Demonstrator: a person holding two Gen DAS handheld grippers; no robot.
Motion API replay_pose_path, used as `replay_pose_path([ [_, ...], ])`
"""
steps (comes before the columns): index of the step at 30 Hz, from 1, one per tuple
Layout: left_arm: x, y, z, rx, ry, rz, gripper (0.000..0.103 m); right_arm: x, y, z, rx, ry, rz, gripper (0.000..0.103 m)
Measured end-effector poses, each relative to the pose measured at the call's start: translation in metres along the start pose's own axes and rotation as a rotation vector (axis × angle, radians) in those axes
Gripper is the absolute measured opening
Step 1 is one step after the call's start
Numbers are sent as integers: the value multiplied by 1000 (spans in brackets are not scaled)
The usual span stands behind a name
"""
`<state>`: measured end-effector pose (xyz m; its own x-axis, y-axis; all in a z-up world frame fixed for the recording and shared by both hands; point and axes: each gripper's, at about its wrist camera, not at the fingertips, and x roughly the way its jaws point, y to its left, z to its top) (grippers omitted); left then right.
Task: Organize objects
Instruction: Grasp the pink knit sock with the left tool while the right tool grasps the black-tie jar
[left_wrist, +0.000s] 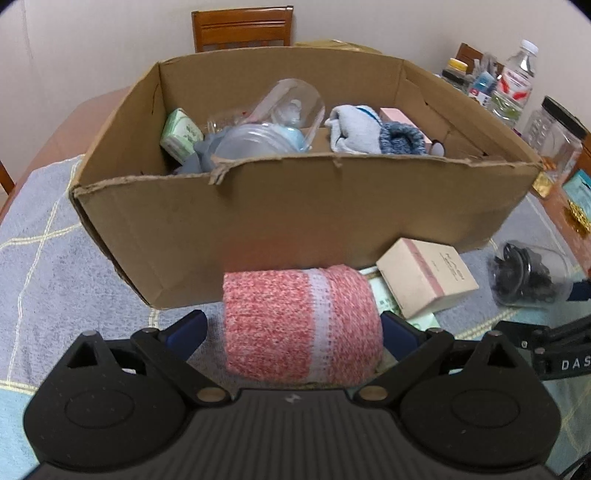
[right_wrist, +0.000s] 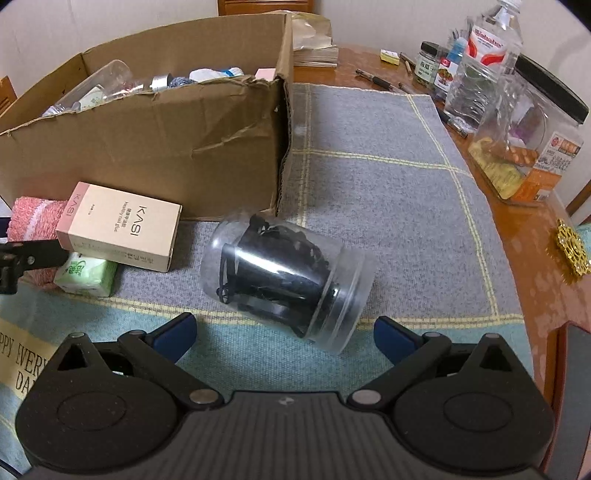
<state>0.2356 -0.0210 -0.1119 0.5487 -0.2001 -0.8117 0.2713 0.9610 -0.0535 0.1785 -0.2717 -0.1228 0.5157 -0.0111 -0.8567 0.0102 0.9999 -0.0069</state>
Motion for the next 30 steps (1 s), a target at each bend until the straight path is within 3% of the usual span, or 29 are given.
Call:
replay_pose_path([
  [8,-8,18,-3,13,17,51,101,2,-2,1,-2,-8,2,103],
  [12,-6,29,-8,-14,27,39,103,3,-2,2,-2,-12,1,103],
  [19,12,19,-11,-23,27,79,102,5,0,5,-3,-18,1,103],
  [30,12,18,-19,-17,-17,79,102,7,2,8,-2,-33,-1,103],
])
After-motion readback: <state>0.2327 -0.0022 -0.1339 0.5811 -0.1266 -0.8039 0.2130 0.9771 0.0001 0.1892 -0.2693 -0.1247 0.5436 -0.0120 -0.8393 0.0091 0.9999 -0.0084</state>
